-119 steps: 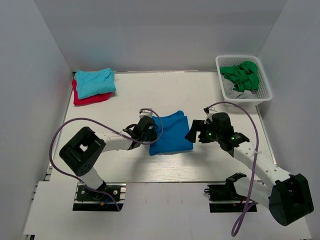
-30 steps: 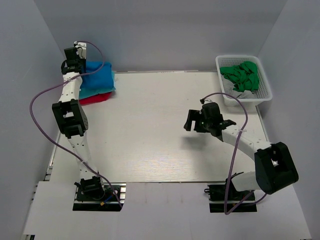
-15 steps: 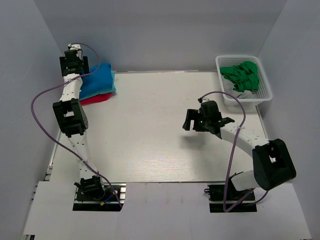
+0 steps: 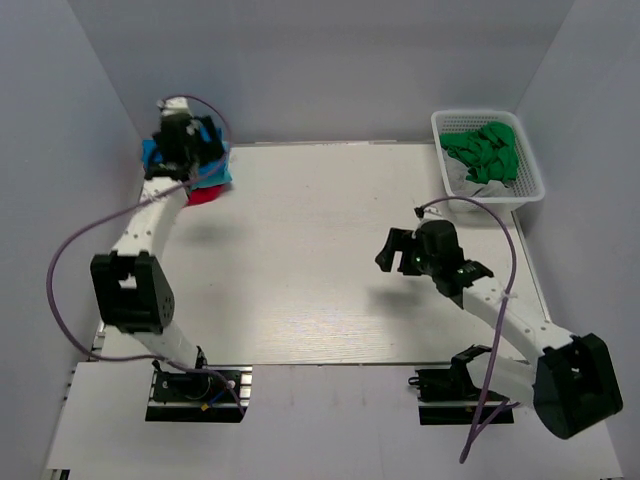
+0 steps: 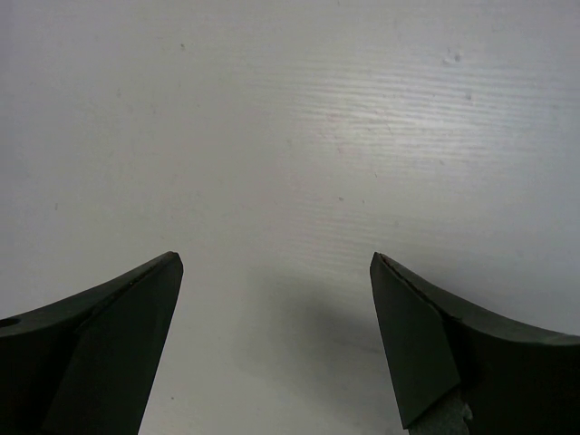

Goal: Fold and stack the t-shirts
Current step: Put the neatly folded tshirt into the corner of the board with the left arm

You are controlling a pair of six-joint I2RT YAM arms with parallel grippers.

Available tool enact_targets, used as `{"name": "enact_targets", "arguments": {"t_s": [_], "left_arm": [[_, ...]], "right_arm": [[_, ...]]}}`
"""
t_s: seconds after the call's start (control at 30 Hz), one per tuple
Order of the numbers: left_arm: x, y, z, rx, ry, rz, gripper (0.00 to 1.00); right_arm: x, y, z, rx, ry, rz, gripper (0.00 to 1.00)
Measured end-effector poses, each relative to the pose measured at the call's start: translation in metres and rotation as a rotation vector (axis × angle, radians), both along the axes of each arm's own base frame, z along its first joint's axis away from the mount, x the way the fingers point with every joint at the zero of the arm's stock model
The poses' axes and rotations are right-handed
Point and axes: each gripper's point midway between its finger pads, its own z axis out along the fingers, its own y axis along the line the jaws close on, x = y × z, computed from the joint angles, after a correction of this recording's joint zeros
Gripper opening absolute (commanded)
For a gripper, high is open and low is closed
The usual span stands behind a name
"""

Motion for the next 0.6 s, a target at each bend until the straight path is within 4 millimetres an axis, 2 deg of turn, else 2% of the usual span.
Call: {"name": "enact_targets", "arguments": {"t_s": [0.07,0.13,0.17,0.2,0.23,0.3,0.37,0.47,0.53,0.6], "left_arm": [[-0.035,-0.056,-0.014,-0.060,0.011,-0.086,1.00],[-0.082,-0.117,-0.044,-0.114,0.071,-0.216,1.00],[-0.104,-0.139,-0.061,-0.140,0.108,-0.273,1.00],[-0.126,-0.152,-0.077,-0.155,0.150,-0.310,1.00],[-0.149,-0.157,-0.095,-0.166,0.202,-0.326,1.00],[-0.186,-0.152,-0.119,-0.185,0.278,-0.310,1.00],[-0.214,-0.139,-0.122,-0.199,0.302,-0.268,1.00],[-0.234,-0.127,-0.091,-0.243,0.202,-0.234,1.00],[-0.243,-0.124,-0.060,-0.284,0.097,-0.235,1.00],[-0.248,-0.123,-0.040,-0.316,0.027,-0.241,1.00]], "right_arm": [[-0.011,-0.006,-0.006,0.000,0.004,-0.009,0.90],[-0.022,-0.012,-0.009,0.006,-0.004,-0.019,0.90],[-0.028,-0.017,-0.010,0.005,-0.013,-0.027,0.90],[-0.033,-0.022,-0.011,0.000,-0.016,-0.042,0.90],[-0.038,-0.028,-0.013,-0.010,-0.015,-0.060,0.90],[-0.046,-0.040,-0.014,-0.028,-0.021,-0.097,0.90],[-0.054,-0.048,-0.013,-0.021,-0.040,-0.128,0.90],[-0.066,-0.053,-0.018,0.014,-0.061,-0.150,0.90],[-0.071,-0.055,-0.021,0.040,-0.073,-0.160,0.90],[-0.073,-0.055,-0.019,0.064,-0.094,-0.165,0.90]]}}
